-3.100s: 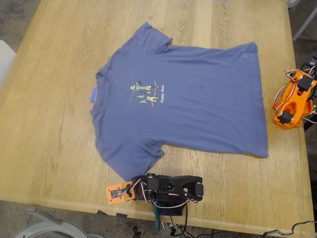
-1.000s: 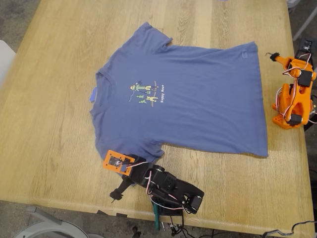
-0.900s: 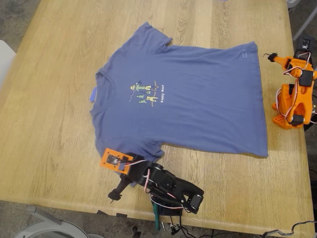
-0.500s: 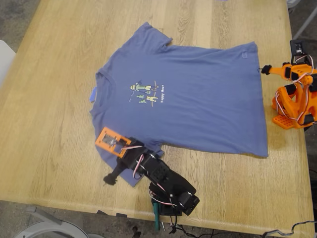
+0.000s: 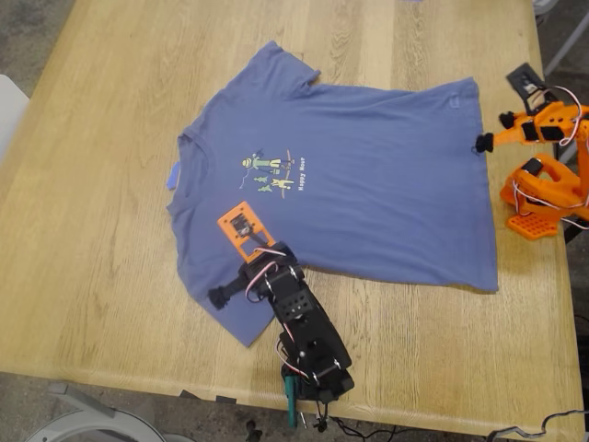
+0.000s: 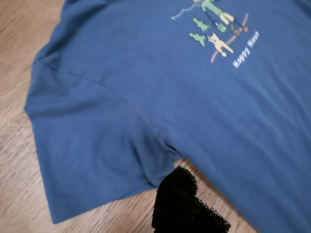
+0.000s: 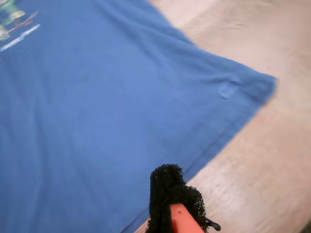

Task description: Fold a T-shirt

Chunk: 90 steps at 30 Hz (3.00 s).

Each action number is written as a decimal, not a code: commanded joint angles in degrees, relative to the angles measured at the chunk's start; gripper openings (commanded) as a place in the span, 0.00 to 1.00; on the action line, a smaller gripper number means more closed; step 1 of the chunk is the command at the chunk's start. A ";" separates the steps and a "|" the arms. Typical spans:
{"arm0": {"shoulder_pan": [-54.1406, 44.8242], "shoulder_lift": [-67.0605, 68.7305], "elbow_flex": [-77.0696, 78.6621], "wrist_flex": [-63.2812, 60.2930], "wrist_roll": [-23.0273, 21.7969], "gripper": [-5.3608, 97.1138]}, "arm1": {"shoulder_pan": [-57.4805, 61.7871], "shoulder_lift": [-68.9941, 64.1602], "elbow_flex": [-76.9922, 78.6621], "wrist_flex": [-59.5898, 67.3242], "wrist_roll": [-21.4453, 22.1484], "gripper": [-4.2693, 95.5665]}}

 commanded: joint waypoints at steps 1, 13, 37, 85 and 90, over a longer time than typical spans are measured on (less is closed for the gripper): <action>2.02 -4.13 -5.80 -2.11 0.79 0.79 | -7.65 -3.87 -2.90 0.18 -0.09 0.50; -2.46 -20.21 -9.93 -16.00 2.90 0.79 | -26.63 -3.78 13.36 -8.44 4.13 0.51; -6.94 -65.30 -27.07 -51.77 3.43 0.77 | -37.62 -31.73 25.66 -66.62 5.36 0.49; -13.97 -134.12 -127.79 -27.07 4.31 0.78 | -44.30 -66.27 8.61 -81.65 10.46 0.45; -13.36 -136.85 -127.79 -27.42 3.87 0.75 | -43.95 -70.22 6.68 -83.14 10.63 0.45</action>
